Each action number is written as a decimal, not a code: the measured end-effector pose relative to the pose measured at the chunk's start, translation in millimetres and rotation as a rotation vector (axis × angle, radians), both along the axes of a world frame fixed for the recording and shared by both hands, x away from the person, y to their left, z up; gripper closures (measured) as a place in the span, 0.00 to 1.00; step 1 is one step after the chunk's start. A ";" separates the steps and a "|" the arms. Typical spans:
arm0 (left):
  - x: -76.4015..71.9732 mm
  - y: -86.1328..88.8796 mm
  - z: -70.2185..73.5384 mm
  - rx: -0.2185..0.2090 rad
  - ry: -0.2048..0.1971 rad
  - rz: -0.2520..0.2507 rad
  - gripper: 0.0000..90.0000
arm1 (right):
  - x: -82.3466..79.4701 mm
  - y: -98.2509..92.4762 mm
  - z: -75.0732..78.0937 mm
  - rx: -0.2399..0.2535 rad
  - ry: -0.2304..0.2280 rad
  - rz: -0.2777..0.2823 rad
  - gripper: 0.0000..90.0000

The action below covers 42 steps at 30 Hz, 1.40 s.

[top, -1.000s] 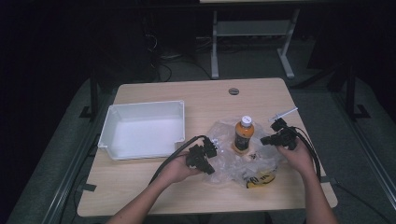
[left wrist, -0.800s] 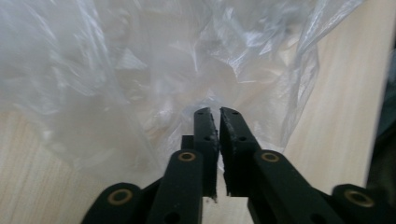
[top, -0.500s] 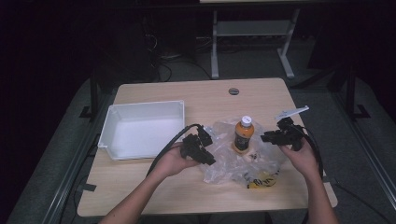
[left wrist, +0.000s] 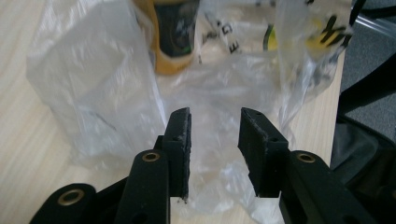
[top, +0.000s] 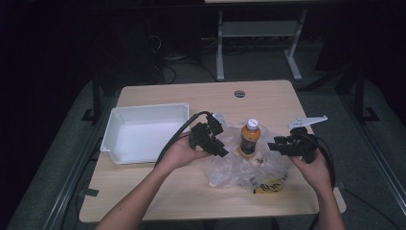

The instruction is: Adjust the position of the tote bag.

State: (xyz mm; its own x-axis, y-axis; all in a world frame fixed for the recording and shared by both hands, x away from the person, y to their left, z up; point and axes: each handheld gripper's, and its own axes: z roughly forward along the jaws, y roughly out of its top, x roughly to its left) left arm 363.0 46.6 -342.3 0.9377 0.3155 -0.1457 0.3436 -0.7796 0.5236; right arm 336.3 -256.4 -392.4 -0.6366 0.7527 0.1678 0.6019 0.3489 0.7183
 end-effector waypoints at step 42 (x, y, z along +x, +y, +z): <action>38.5 -68.2 41.7 0.023 -0.071 -0.005 0.49 | -34.8 -3.9 -4.4 0.017 -0.005 0.023 0.44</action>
State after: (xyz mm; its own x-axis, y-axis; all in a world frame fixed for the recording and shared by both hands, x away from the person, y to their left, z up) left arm 401.4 -21.6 -300.6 0.9469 0.3134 -0.0715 0.3025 -0.7932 0.5285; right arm 301.5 -260.3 -396.8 -0.6543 0.7353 0.1770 0.5905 0.3504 0.7270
